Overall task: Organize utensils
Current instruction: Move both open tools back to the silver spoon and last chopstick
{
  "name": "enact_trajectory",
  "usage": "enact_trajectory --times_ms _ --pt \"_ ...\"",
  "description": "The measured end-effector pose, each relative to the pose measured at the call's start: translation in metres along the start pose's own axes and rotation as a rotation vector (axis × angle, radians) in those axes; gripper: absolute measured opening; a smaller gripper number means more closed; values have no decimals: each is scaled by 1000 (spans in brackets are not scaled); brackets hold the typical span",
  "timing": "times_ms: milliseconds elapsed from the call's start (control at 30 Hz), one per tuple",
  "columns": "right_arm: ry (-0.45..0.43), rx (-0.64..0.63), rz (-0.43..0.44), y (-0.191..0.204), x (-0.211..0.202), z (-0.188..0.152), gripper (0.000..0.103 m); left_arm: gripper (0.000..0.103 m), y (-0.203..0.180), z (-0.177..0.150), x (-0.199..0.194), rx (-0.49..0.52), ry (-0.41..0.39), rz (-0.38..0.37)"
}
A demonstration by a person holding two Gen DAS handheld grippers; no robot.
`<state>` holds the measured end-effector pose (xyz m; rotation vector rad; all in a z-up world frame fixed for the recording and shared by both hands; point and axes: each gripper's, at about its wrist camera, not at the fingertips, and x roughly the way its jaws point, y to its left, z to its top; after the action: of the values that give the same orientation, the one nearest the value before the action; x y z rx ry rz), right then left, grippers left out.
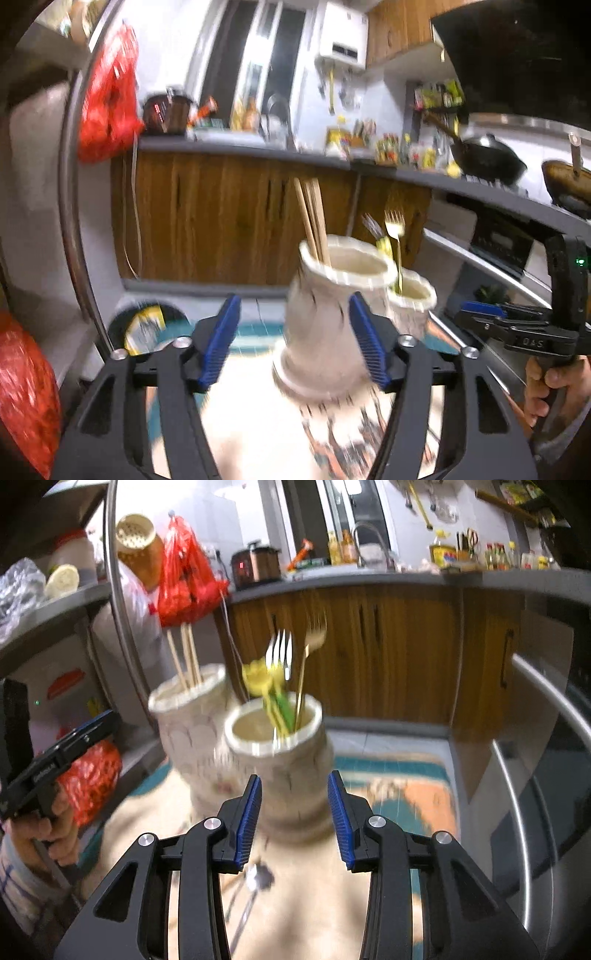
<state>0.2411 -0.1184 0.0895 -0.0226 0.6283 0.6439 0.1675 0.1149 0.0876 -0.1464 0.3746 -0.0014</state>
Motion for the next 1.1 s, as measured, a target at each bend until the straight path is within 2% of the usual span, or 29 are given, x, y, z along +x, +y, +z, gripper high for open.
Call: enact_trajectory --times_ms 67,233,367,533,600,800,900,933,1000,1033,1067,1100 --pt "59 6 14 0 5 -14 39 54 -7 -10 6 23 68 -26" --pt "159 -20 21 9 16 -39 39 54 -32 -30 15 104 168 -87" --pt "229 -48 39 17 21 -56 39 49 -52 -50 25 150 271 -114" --pt "297 -87 50 25 23 -76 39 45 -74 -82 40 214 422 -149" --pt "307 -95 51 26 24 -79 39 41 -82 -91 42 249 458 -155" --pt "304 -91 49 26 25 -79 39 41 -93 -98 47 299 491 -150" --pt "303 -107 39 27 25 -78 39 35 -98 -101 51 326 506 -111" --pt "303 -111 38 28 25 -78 39 31 -100 -100 52 331 506 -109" --pt "302 -112 39 27 24 -79 39 15 -102 -99 52 333 505 -106" --pt "300 -110 40 27 24 -79 39 12 -101 -99 52 335 504 -96" --pt "298 -106 43 27 24 -79 39 5 -100 -99 53 334 504 -86" --pt "296 -103 46 27 23 -78 39 5 -98 -98 52 332 504 -82"
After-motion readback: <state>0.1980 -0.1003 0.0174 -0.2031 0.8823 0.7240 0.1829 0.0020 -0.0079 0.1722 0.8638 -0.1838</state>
